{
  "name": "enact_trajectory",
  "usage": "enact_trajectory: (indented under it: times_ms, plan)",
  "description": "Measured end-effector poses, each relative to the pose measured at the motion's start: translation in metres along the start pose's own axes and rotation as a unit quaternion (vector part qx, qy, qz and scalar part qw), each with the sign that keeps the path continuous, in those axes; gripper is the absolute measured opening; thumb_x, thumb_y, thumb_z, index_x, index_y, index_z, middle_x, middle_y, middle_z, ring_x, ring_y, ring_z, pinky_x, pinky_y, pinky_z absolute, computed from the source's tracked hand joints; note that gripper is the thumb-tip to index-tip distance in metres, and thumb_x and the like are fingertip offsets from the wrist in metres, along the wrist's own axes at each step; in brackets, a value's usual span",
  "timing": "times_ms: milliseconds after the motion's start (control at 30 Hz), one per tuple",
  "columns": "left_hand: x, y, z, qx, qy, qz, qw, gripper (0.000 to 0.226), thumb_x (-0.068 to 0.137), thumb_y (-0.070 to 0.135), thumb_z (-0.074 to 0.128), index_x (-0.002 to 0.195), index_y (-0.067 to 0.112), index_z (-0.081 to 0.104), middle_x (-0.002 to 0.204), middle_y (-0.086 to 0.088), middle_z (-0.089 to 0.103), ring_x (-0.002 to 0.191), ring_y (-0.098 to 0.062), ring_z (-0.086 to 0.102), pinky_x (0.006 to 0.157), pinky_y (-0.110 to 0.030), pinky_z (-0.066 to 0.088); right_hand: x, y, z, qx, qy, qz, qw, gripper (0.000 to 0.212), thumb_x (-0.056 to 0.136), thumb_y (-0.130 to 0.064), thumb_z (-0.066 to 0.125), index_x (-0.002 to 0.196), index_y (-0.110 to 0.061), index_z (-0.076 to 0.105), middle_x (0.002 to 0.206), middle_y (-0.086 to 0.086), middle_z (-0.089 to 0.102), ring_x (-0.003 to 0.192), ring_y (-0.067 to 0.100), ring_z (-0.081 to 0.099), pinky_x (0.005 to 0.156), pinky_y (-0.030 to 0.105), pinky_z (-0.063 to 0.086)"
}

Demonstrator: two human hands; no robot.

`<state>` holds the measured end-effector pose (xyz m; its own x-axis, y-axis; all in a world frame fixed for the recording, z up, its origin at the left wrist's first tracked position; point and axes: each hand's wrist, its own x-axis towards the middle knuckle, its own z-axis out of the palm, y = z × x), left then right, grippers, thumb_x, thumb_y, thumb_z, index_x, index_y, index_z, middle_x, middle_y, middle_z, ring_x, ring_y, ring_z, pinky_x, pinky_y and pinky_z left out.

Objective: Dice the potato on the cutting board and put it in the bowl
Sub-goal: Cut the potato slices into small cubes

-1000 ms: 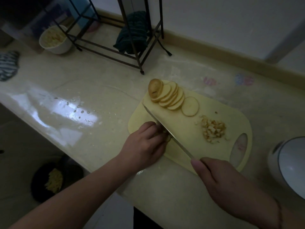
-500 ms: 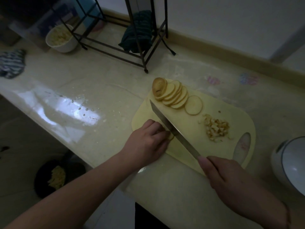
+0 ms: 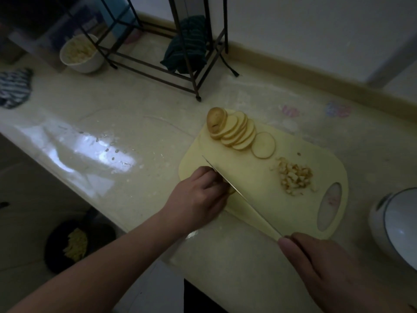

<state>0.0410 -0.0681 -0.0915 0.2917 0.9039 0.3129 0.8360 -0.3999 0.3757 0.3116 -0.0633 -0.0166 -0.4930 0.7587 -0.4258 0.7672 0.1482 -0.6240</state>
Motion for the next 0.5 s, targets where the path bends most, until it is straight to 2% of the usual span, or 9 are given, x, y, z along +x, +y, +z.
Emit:
enact_trajectory:
  times_ms: [67,133,200,267,333,433,500]
  plan:
    - [0.000,0.000,0.001,-0.002,0.003,-0.001,1.000,0.016,0.093,0.015,0.066,0.101,0.005,0.076,0.100,-0.014,0.068,0.097,-0.035,0.063,0.077,-0.040,0.053,-0.004,0.003,-0.005,0.001,-0.013,0.008,1.000,0.093,0.051,-0.097,-0.013,0.068,-0.029,0.049,0.066,-0.039,0.054,0.091,-0.009,0.045,0.066,0.010,0.040]
    - [0.000,0.001,0.002,-0.005,0.011,0.001,1.000,0.015,0.092,0.013,0.067,0.099,0.005,0.077,0.097,-0.014,0.068,0.095,-0.034,0.064,0.078,-0.038,0.053,-0.005,0.004,-0.007,-0.004,-0.015,0.011,1.000,0.094,0.050,-0.097,-0.012,0.069,-0.029,0.050,0.066,-0.039,0.054,0.090,-0.008,0.048,0.066,0.011,0.039]
    - [0.001,0.002,0.002,-0.007,0.015,0.001,1.000,0.014,0.091,0.012,0.068,0.099,0.004,0.077,0.096,-0.013,0.068,0.094,-0.034,0.064,0.078,-0.037,0.054,0.002,0.003,-0.004,-0.014,-0.017,0.002,1.000,0.092,0.053,-0.096,-0.011,0.067,-0.028,0.049,0.068,-0.036,0.055,0.081,-0.002,0.055,0.065,0.015,0.041]
    - [0.002,0.001,0.001,-0.009,0.016,0.005,1.000,0.015,0.090,0.012,0.069,0.101,0.005,0.077,0.095,-0.013,0.068,0.093,-0.034,0.064,0.078,-0.036,0.054,0.014,-0.003,-0.001,0.001,-0.014,-0.010,1.000,0.084,0.064,-0.092,-0.002,0.064,-0.026,0.049,0.064,-0.021,0.059,0.066,0.002,0.056,0.062,0.021,0.042]
    - [0.002,0.000,0.001,-0.006,0.011,0.012,1.000,0.016,0.091,0.013,0.068,0.102,0.005,0.077,0.095,-0.013,0.068,0.092,-0.033,0.063,0.078,-0.035,0.053,0.024,-0.011,0.000,0.002,-0.014,-0.018,1.000,0.071,0.076,-0.080,0.009,0.064,-0.023,0.050,0.060,-0.009,0.058,0.065,0.007,0.056,0.063,0.027,0.041]
    - [0.003,-0.001,-0.002,0.006,0.002,0.019,1.000,0.016,0.092,0.015,0.066,0.101,0.006,0.077,0.093,-0.012,0.067,0.091,-0.032,0.062,0.076,-0.037,0.053,0.028,-0.017,-0.002,0.010,-0.010,-0.017,1.000,0.061,0.078,-0.071,0.015,0.063,-0.022,0.048,0.058,-0.008,0.056,0.067,0.007,0.055,0.063,0.024,0.038]
    - [0.004,-0.001,-0.004,0.010,-0.003,0.024,1.000,0.015,0.093,0.015,0.067,0.098,0.006,0.076,0.089,-0.010,0.065,0.084,-0.030,0.061,0.071,-0.038,0.052,0.029,-0.013,-0.006,0.031,-0.012,-0.011,0.999,0.066,0.083,-0.075,0.014,0.062,-0.022,0.048,0.060,-0.014,0.058,0.063,0.005,0.054,0.060,0.023,0.037]
